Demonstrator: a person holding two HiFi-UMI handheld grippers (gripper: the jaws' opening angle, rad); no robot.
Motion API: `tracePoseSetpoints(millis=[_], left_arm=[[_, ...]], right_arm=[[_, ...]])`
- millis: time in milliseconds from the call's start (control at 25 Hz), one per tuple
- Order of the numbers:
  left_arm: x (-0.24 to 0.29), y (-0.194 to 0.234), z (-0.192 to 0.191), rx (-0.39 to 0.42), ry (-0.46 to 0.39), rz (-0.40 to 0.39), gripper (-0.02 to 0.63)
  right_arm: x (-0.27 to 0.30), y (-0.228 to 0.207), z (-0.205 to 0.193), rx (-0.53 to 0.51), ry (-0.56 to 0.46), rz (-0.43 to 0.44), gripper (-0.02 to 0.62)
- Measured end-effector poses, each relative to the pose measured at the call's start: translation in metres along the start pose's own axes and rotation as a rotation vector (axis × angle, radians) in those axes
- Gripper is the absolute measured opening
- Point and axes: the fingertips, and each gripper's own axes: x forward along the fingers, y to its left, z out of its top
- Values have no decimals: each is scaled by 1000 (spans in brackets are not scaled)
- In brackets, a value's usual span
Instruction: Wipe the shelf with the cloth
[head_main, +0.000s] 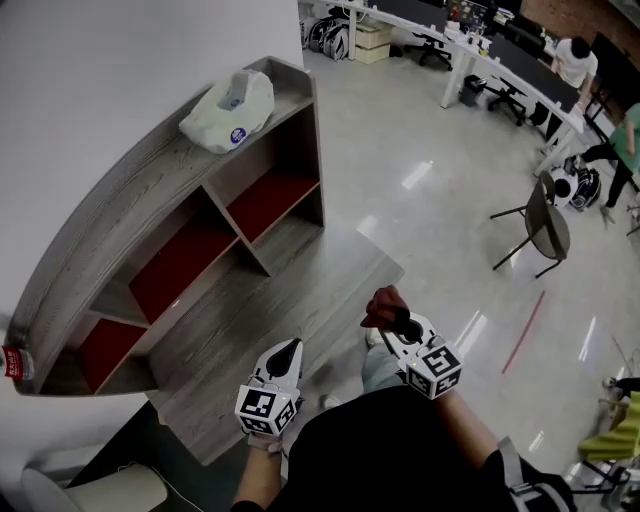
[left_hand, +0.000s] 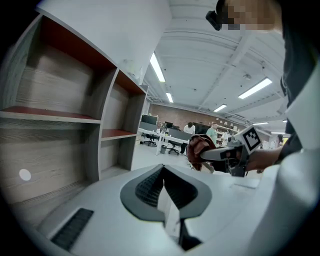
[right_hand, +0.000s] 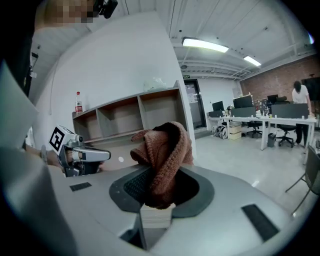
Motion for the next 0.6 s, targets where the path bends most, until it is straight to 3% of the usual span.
tracePoseSetpoints(millis=[400,600], left_arm=[[86,28,40,-97,-19,227,8],[111,33,55,-127,-45,360,8]], right_arm=[[83,-86,32,-23,100,233,78],[117,-106,41,-55,135,380,78]])
